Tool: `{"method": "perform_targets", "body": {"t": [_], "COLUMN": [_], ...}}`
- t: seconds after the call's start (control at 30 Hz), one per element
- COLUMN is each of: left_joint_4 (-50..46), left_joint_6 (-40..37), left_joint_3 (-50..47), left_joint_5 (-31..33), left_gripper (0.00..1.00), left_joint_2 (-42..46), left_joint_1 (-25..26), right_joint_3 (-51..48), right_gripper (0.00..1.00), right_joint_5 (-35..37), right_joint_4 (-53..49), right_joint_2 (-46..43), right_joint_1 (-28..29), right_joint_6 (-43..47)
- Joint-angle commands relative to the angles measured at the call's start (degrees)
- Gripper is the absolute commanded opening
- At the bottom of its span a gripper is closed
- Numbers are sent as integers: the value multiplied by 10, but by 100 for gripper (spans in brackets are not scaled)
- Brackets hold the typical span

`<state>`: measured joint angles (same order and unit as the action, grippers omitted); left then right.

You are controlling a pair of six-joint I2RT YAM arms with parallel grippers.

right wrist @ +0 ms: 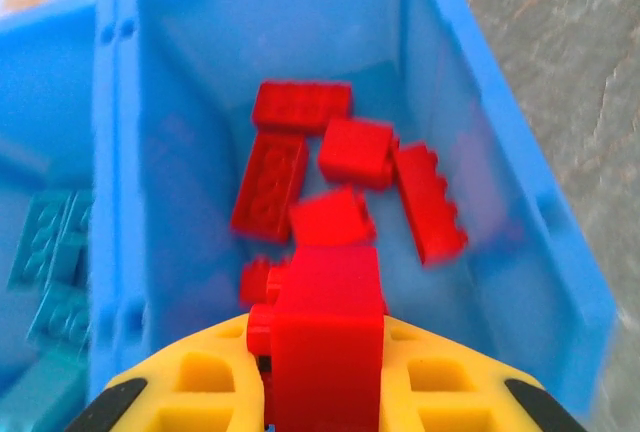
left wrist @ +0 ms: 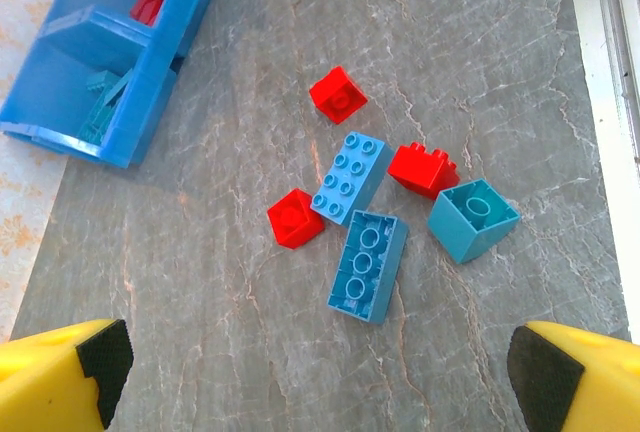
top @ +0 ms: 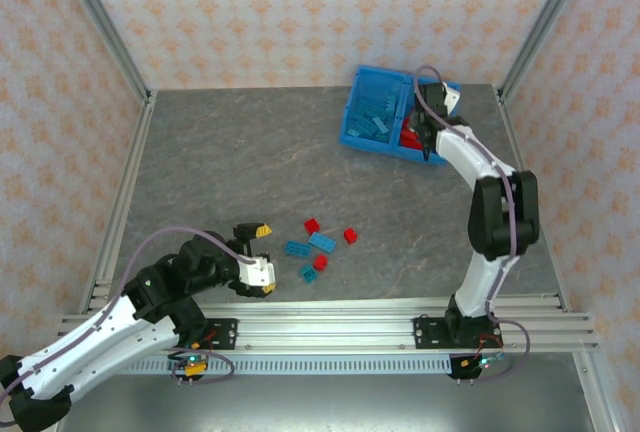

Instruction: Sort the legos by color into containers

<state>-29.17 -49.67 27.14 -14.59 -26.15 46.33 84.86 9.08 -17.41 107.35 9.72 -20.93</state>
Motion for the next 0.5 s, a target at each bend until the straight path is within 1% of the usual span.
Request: {"method": "perform_targets", "body": {"t": [0.0, 0.1, 0.23, 0.3, 0.4, 0.47], "left_joint_4": [-5, -10, -7, -7, -9, -10], "left_joint_6": [-16, -21, -25, -26, -28, -30], "left_joint_3": [-2, -2, -5, -5, -5, -5], "left_joint_5": [2, 10, 8, 9, 14, 21], "left_gripper": [100, 100, 100, 100, 100, 100], "left_joint_2": [-2, 2, 3, 0, -3, -2], "left_joint_1": [-4, -4, -4, -5, -5, -6], "right_joint_3": [81, 122, 145, 157, 170, 171], "right_gripper": [22, 23, 24, 29, 37, 37], "right_joint_5": [46, 83, 67, 63, 49, 45], "right_joint_4": [-35, -63, -85, -100, -117, -118], "right_joint_2": [53, 93, 125, 134, 126, 112], "right_joint_1": [-4, -9, -16, -16, -16, -16], "right_joint_6": [-7, -3, 1, 1, -7, -9]}}
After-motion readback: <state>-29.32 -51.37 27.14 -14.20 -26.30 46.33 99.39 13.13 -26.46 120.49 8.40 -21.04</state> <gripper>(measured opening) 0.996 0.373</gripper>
